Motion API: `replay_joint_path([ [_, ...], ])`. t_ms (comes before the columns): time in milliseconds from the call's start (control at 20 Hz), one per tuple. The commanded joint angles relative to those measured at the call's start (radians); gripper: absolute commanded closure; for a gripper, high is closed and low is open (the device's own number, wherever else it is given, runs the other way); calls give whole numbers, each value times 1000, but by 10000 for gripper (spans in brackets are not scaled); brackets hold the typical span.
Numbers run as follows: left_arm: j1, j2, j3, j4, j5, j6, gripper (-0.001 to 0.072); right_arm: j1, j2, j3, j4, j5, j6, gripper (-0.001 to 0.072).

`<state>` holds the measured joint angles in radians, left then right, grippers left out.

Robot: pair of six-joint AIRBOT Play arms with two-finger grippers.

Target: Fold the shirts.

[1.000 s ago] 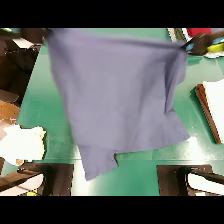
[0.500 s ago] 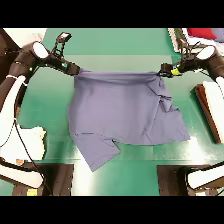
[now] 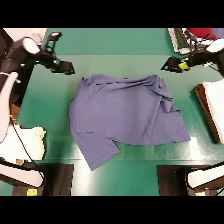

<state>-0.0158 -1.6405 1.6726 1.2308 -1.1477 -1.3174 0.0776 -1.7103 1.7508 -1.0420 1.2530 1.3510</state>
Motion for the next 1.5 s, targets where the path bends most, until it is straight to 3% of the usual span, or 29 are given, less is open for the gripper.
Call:
replay_joint_path([
  [0,103,94,-62,-65,-184,-18,163,-61,109,-70,0,190,-51,329],
  [250,153,359,-528,-103,-179,-6,163,-135,345,-392,3,212,-63,329],
  [550,153,573,-1004,-237,-93,-10,163,-166,518,-609,3,198,-89,329],
  [800,153,597,-1123,-297,-28,-8,163,-166,592,-663,3,179,-89,329],
  [1050,146,597,-1192,-378,30,48,163,-165,603,-665,5,181,-87,329],
  [1350,-23,597,-1194,-378,175,48,166,-166,601,-665,51,163,-87,329],
  [1400,-23,597,-1190,-377,176,13,237,-168,602,-665,46,172,-87,329],
  [1450,-23,598,-1182,-377,163,9,483,-182,601,-665,46,192,-87,329],
])
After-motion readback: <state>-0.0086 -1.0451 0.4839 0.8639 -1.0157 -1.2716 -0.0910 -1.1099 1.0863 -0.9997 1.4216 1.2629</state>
